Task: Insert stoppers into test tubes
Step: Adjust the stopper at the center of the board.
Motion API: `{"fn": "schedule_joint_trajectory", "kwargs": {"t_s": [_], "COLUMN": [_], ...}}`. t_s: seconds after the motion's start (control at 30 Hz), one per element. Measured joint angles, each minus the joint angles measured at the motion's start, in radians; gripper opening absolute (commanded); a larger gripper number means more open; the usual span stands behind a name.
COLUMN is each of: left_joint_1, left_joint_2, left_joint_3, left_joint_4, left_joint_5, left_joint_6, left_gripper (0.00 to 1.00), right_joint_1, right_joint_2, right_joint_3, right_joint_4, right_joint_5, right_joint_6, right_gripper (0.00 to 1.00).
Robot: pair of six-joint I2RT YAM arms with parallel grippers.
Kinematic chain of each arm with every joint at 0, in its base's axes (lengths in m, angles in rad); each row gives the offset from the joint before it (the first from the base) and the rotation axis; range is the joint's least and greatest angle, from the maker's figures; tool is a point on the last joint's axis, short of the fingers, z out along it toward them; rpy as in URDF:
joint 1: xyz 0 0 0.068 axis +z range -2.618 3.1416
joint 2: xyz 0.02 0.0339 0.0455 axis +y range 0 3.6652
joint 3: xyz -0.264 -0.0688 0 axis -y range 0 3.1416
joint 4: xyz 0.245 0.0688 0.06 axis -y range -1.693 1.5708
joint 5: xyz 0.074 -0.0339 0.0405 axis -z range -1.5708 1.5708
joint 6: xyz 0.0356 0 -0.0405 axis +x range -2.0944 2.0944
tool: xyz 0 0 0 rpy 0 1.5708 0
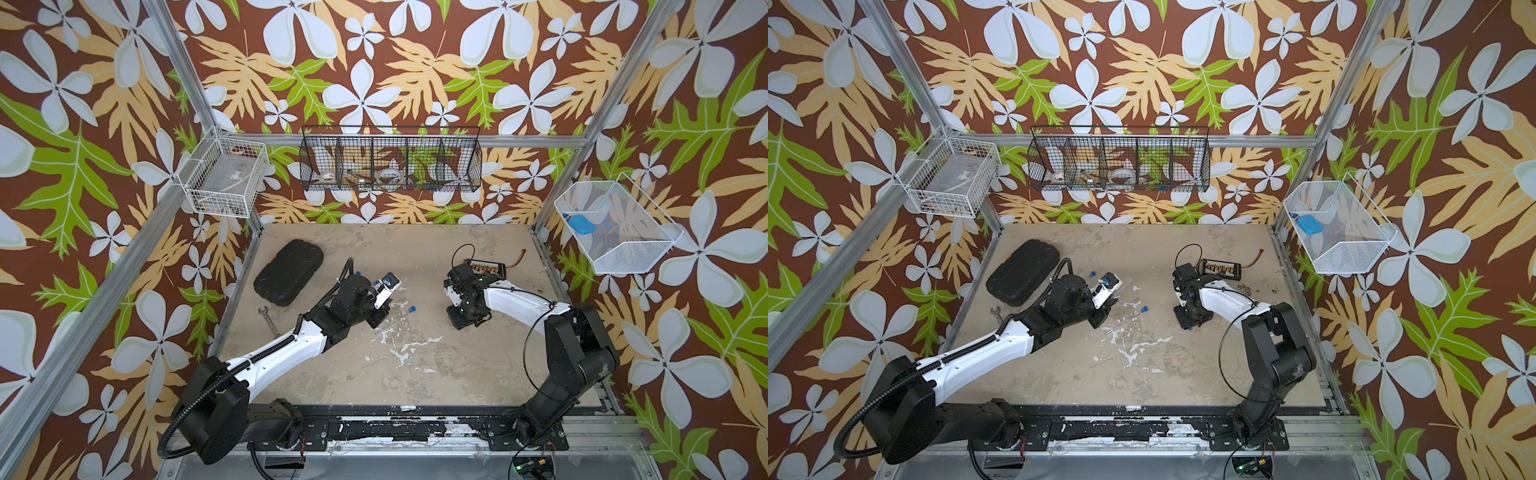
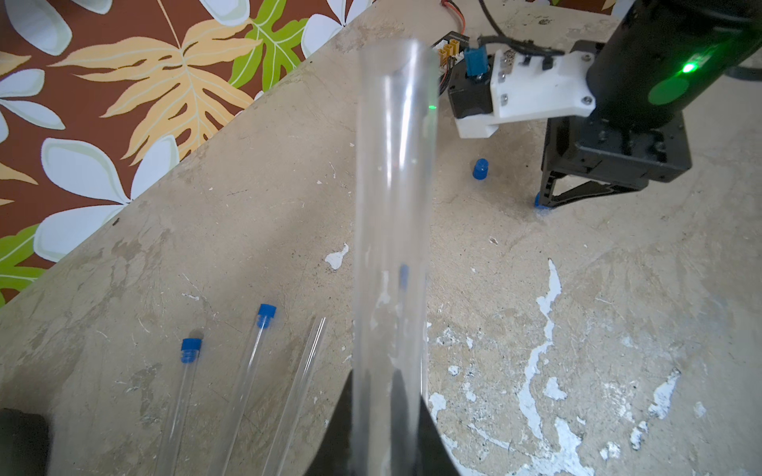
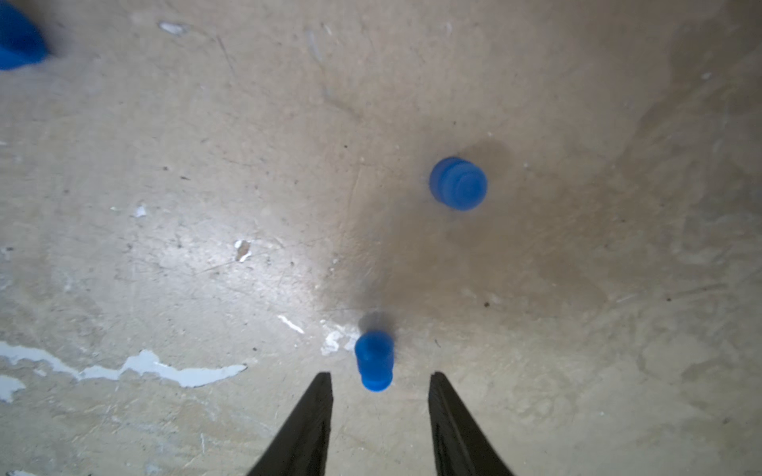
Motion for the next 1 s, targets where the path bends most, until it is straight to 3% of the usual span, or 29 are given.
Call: {"fn": "schedule_joint_trajectory", "kwargs": {"t_s": [0.2, 0.53, 0.73, 0.87, 1.0], "left_joint_1": [0.000, 0.000, 0.000, 0.000, 0.000], "left_joint_2": [-0.031, -0.032, -0.041, -0.043, -0.041], "left_joint_3": [0.001, -0.007, -0.014, -0.024, -0.024], "left_joint_4": [0.006, 0.003, 0.002, 0.006, 0.014], "left_joint_5": [0.011, -0.012, -0.023, -0.030, -0.029], "left_joint_6": [-0.002, 0.003, 0.003, 0.001, -0.041], "left_gripper": [0.00, 0.00, 0.00, 0.00, 0.00], "right_joint_1": [-0.001, -0.005, -0.005, -0.005, -0.005], "right_joint_2": [0.045, 0.107, 0.107, 0.043, -0.093], "right_joint_3": [0.001, 0.051, 0.056, -0.001, -0.130], "right_joint_4": [0.000, 0.011, 0.008, 0.031, 0.091], "right_joint_5": [0.014, -0.001, -0.001, -0.010, -0.054], "right_joint_6": [0.017, 0.025, 0.050, 0.124, 0.304], "right_gripper": [0.37, 0.16, 0.14, 0.17, 0.17]}}
